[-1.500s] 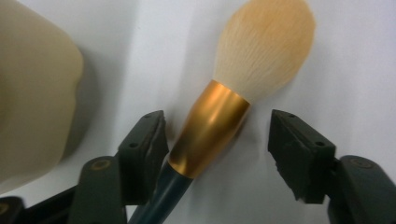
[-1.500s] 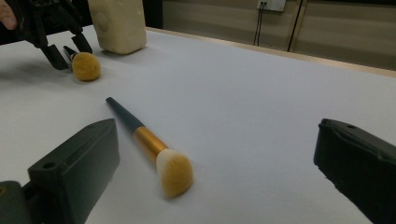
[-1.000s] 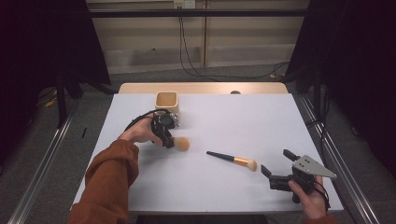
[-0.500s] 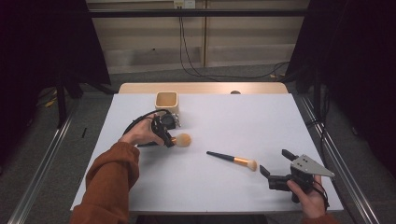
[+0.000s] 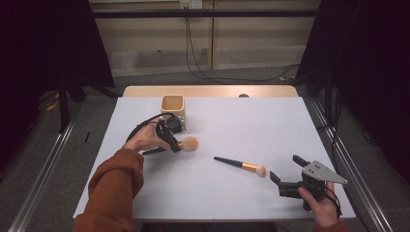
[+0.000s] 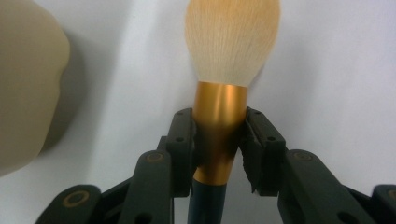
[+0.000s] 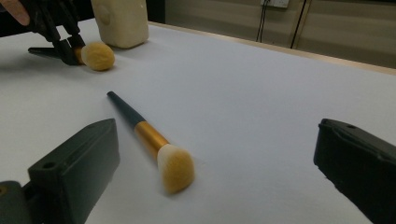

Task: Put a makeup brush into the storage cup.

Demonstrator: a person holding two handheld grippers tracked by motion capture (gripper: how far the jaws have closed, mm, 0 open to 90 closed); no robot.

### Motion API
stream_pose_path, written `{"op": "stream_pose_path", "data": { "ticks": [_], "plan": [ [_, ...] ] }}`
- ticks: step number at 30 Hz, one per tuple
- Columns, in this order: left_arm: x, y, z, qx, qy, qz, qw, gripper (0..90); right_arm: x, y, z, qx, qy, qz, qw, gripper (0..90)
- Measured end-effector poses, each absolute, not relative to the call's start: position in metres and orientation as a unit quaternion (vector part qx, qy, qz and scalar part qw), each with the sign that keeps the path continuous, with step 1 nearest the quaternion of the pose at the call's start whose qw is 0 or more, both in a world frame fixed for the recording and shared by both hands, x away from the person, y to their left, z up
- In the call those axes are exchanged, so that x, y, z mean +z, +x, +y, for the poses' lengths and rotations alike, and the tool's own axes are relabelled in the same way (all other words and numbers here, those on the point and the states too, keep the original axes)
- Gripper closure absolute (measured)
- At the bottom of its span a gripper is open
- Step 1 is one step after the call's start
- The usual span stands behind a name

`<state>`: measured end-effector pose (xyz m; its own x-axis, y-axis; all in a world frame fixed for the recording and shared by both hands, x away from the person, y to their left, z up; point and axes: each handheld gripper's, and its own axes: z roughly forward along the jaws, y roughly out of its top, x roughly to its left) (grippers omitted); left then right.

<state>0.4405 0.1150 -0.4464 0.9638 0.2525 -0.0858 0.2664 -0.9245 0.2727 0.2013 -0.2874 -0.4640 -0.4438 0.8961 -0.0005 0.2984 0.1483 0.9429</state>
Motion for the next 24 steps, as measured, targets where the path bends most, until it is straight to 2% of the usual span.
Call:
{"op": "stream_pose_path", "data": {
  "ticks": [12, 19, 24],
  "plan": [
    [-0.432, 0.442, 0.13, -0.039, 0.954, 0.203, 0.217, 66.4, -0.464, 0.201, -0.289, 0.491, 0.433, 0.69, 0.308, 0.0],
    [-0.424, 0.437, 0.139, -0.036, 0.939, 0.224, 0.257, 66.3, -0.464, 0.201, -0.288, 0.49, 0.435, 0.691, 0.306, 0.0],
    [-0.416, 0.433, 0.143, -0.036, 0.937, 0.215, 0.274, 66.3, -0.464, 0.202, -0.288, 0.49, 0.434, 0.691, 0.305, 0.0]
  ]
}}
